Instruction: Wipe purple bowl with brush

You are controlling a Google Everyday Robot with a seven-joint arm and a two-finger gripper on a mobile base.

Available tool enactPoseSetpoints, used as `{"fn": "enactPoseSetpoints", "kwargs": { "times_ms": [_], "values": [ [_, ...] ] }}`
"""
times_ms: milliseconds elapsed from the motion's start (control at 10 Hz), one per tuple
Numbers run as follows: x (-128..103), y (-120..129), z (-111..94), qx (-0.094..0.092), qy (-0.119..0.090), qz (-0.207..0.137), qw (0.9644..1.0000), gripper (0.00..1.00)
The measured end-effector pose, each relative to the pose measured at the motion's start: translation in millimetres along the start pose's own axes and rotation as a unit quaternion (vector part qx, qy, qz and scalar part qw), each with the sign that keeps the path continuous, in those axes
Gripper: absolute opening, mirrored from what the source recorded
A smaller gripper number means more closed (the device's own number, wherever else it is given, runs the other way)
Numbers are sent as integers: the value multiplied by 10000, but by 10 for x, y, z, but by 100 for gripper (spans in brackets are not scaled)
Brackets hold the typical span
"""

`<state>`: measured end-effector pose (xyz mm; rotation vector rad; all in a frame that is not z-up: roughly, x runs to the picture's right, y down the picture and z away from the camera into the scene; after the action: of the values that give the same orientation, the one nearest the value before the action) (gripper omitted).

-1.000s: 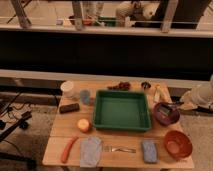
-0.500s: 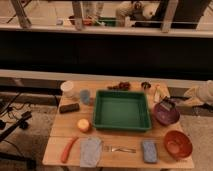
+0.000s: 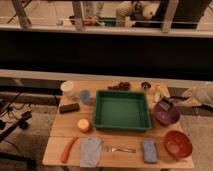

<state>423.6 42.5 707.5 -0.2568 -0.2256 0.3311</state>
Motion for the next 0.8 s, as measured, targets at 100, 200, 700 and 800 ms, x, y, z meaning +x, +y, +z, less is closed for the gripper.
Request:
{"fn": "enactPoseSetpoints", "kwargs": {
  "times_ms": [100,200,700,800],
  "values": [
    [16,-10,-29,20,-28,13,10000,0],
    [17,-15,-40,32,-41,11,10000,0],
    [4,-34,-71,75,-50,-52,9999,2],
    [-2,-37,-69,74,-52,-57,9999,10]
  ]
}}
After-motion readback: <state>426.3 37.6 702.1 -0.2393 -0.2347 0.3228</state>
